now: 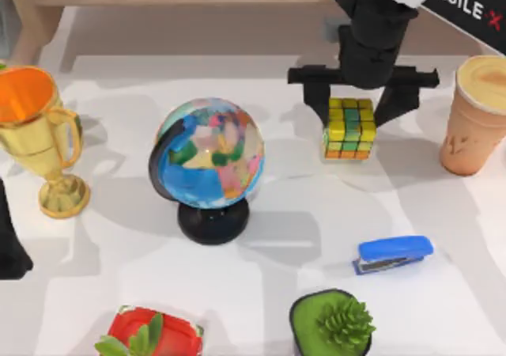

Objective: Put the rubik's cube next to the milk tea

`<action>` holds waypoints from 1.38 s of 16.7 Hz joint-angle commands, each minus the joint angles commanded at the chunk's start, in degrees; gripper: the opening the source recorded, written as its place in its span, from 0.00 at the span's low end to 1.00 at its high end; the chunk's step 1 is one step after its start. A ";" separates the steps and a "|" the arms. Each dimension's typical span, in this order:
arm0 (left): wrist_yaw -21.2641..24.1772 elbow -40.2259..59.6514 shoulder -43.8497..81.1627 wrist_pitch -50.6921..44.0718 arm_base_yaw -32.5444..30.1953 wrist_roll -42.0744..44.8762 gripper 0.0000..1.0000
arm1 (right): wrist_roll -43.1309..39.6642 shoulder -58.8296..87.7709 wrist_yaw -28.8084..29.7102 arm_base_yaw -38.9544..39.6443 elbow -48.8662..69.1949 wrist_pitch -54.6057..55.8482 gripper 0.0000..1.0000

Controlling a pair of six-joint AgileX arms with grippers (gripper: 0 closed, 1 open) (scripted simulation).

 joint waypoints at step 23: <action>0.00 0.00 0.00 0.00 0.00 0.00 1.00 | -0.72 1.04 1.20 -0.61 -1.25 0.14 0.90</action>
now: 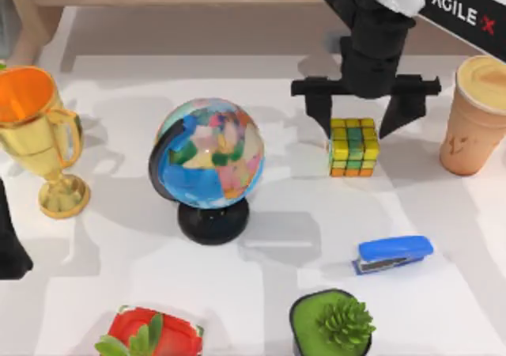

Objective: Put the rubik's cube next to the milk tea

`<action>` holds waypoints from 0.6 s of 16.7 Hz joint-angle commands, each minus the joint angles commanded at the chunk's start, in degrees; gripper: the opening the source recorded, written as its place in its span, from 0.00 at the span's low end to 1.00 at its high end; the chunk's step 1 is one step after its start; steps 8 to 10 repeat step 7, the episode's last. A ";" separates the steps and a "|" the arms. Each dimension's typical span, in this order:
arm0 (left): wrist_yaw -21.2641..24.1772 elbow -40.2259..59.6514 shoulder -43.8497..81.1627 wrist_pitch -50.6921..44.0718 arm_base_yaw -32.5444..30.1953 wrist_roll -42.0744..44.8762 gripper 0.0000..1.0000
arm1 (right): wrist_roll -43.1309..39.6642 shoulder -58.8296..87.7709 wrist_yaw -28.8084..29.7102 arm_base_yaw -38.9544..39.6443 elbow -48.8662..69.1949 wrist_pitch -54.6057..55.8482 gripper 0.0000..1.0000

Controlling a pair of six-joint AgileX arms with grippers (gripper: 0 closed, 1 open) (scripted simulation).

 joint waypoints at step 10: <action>0.00 0.00 0.00 0.00 0.00 0.00 1.00 | 0.00 0.00 0.00 0.00 0.00 0.00 1.00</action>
